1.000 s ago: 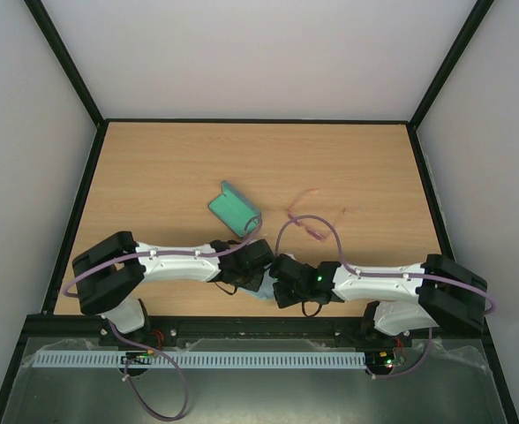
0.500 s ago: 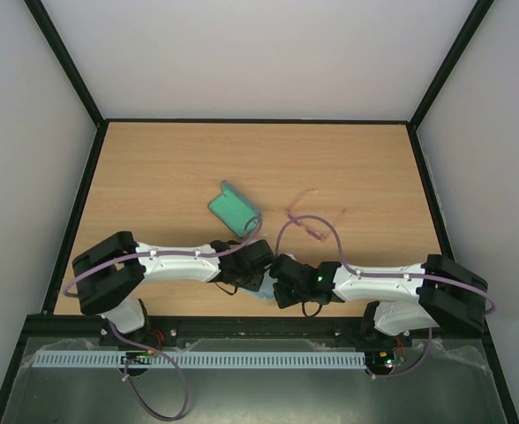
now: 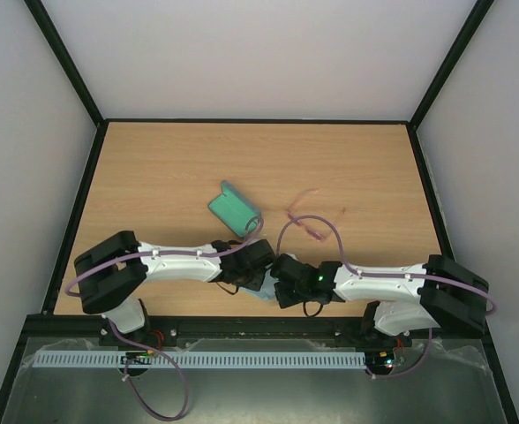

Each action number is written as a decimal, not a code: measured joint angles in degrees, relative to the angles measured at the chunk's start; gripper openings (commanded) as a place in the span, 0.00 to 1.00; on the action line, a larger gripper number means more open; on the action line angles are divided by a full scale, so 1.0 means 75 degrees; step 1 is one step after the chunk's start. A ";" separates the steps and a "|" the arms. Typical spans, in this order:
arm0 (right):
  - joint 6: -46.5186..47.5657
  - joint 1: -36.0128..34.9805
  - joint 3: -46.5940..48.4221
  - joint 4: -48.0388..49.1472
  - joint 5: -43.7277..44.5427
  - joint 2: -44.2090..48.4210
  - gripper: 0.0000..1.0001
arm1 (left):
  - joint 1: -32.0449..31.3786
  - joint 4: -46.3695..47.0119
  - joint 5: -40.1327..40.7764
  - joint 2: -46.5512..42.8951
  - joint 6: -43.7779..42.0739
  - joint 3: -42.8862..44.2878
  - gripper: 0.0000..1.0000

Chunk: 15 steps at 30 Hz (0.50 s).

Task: Organize the sunglasses
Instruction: Adjust the glasses cleaning cloth at the center of the board.

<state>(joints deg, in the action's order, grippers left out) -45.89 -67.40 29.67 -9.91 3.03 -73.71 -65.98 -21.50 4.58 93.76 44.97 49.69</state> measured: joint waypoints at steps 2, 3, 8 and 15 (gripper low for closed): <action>0.0006 0.0020 0.0006 -0.0058 0.0000 0.0015 0.01 | 0.0000 0.0009 0.0003 0.0029 0.0000 0.0020 0.22; 0.0006 0.0029 0.0006 -0.0076 -0.0006 0.0017 0.01 | 0.0000 0.0029 0.0000 0.0047 0.0000 0.0026 0.22; 0.0038 0.0050 0.0020 -0.0198 -0.0006 0.0041 0.01 | 0.0000 0.0122 0.0003 0.0154 0.0000 0.0038 0.19; 0.0032 0.0064 0.0023 -0.0303 -0.0044 0.0102 0.10 | 0.0000 0.0230 0.0003 0.0262 -0.0003 0.0052 0.11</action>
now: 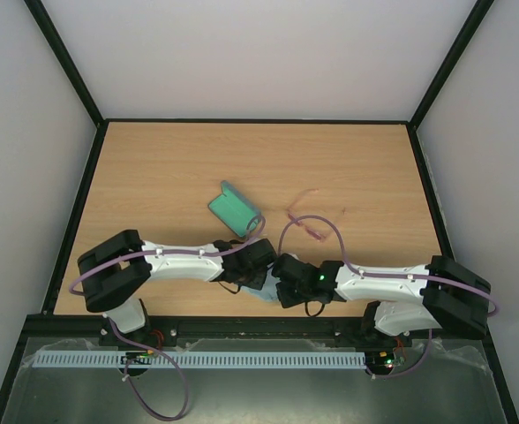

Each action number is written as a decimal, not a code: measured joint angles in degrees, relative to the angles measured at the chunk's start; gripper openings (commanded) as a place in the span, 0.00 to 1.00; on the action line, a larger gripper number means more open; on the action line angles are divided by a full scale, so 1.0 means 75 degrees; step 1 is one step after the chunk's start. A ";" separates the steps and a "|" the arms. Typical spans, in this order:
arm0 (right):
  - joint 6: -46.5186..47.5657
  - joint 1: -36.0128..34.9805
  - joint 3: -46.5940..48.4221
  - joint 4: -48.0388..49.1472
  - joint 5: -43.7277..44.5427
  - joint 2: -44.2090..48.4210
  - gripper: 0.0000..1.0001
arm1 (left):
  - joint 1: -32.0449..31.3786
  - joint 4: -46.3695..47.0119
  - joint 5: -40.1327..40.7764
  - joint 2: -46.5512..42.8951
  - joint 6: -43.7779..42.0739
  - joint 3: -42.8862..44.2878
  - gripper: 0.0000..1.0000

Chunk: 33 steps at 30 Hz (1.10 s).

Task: Organize the sunglasses
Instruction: Adjust the glasses cleaning cloth at the center of the board.

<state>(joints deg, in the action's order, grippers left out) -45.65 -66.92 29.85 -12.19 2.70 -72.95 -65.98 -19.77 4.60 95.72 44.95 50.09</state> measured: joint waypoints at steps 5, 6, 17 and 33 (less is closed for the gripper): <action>-0.0041 0.0000 -0.0017 0.0023 0.0006 0.0015 0.12 | 0.0000 0.0020 0.0012 0.0009 0.0003 0.0000 0.02; -0.0067 0.0000 -0.0029 0.0041 0.0009 0.0026 0.14 | 0.0000 0.0032 0.0020 0.0006 0.0015 0.0003 0.02; -0.0533 -0.0149 -0.0443 0.0291 0.0347 0.1005 0.45 | -0.0356 -0.0061 0.0195 -0.0172 0.0105 -0.0055 0.02; 0.0050 0.1072 0.0793 0.0393 0.0813 0.0659 0.33 | 0.0600 -0.0393 0.0160 -0.2203 0.0291 -0.0833 0.32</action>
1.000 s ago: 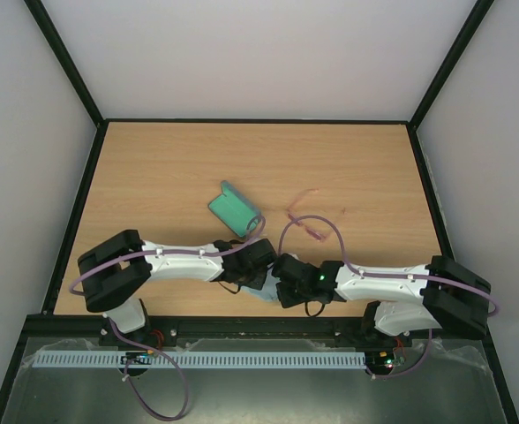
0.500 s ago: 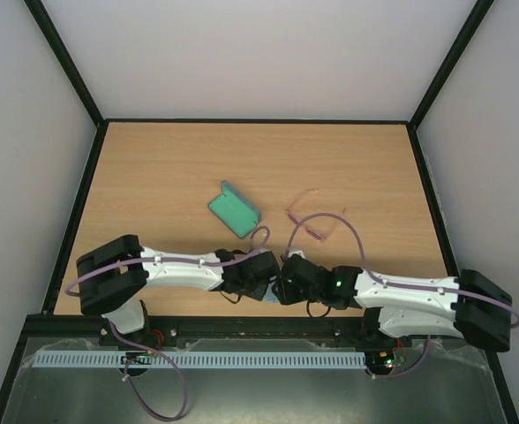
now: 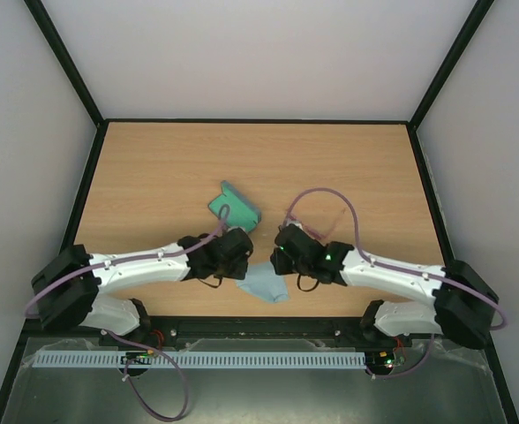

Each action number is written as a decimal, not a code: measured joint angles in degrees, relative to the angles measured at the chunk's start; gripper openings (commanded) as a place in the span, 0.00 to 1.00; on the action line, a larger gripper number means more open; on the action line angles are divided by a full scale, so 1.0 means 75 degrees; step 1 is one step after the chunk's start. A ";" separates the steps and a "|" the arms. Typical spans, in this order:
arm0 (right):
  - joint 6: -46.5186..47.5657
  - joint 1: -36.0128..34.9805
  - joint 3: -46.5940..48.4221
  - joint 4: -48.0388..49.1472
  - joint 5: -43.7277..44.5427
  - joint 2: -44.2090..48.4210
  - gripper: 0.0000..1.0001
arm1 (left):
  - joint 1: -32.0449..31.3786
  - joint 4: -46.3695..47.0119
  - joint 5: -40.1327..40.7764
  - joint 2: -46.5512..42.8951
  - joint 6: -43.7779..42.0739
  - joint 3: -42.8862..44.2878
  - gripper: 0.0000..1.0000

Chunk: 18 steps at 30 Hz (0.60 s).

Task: Organize the sunglasses
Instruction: Adjust the glasses cleaning cloth at the center of the board.

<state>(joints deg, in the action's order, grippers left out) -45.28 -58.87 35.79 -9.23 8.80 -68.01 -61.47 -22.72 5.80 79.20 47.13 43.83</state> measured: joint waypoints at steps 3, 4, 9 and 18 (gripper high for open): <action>0.0356 0.0361 0.0548 -0.0149 0.0006 -0.0758 0.33 | 0.0533 -0.0017 -0.0140 -0.0067 -0.0026 -0.0125 0.33; 0.0440 0.0399 0.0697 -0.0187 0.0006 -0.0973 0.33 | 0.0664 -0.0035 -0.0163 -0.0050 -0.0032 -0.0163 0.34; 0.0822 0.0420 0.1288 -0.0300 -0.0061 -0.2014 0.32 | 0.0787 -0.0052 -0.0402 0.0137 -0.0055 -0.0312 0.36; 0.0979 0.0420 0.1320 -0.0510 -0.0216 -0.2664 0.32 | 0.0775 -0.0047 -0.0571 0.0522 -0.0087 -0.0370 0.36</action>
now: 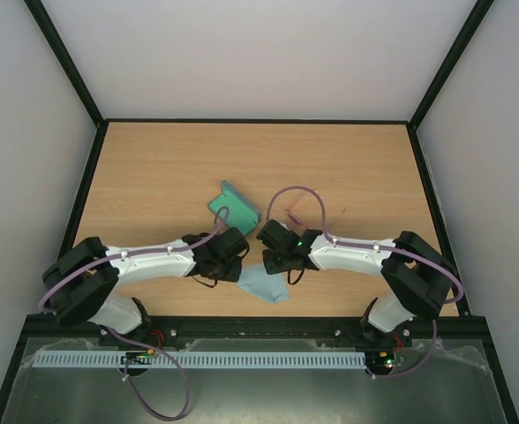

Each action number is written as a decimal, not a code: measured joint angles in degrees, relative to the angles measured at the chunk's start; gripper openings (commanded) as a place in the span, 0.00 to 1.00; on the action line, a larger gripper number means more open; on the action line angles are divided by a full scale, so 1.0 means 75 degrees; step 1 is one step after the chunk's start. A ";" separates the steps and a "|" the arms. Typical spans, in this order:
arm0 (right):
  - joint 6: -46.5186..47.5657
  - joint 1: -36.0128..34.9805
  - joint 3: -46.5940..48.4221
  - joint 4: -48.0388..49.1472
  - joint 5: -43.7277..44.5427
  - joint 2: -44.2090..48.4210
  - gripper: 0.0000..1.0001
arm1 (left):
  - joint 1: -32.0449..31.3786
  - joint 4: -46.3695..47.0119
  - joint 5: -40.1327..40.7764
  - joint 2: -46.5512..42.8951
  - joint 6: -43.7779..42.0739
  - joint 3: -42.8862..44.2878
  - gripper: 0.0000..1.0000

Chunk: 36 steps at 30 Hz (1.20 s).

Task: Organize the sunglasses
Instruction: Adjust the glasses cleaning cloth at the center of the board.

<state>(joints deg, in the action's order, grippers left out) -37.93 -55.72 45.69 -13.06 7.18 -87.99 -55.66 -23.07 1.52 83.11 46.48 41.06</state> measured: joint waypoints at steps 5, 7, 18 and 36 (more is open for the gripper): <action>0.0009 0.0000 -0.0003 0.0006 -0.0041 -0.0047 0.31 | -0.0006 0.0082 0.0009 0.0306 -0.0050 0.0015 0.36; 0.0009 0.0000 -0.0003 0.0009 -0.0047 -0.0140 0.31 | -0.0006 0.0181 0.0023 0.0364 -0.0085 0.0032 0.35; 0.0061 -0.0003 -0.0012 0.0111 0.0073 -0.0338 0.33 | -0.0006 0.0577 0.0125 0.0679 -0.0204 0.0192 0.14; 0.0087 0.0000 0.0052 0.0052 0.0446 -0.0460 0.12 | -0.0012 0.0752 0.0149 0.0775 -0.0309 0.0201 0.02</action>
<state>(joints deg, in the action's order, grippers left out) -37.28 -55.72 46.09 -12.67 10.52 -91.44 -55.75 -17.43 2.63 88.92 44.16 42.57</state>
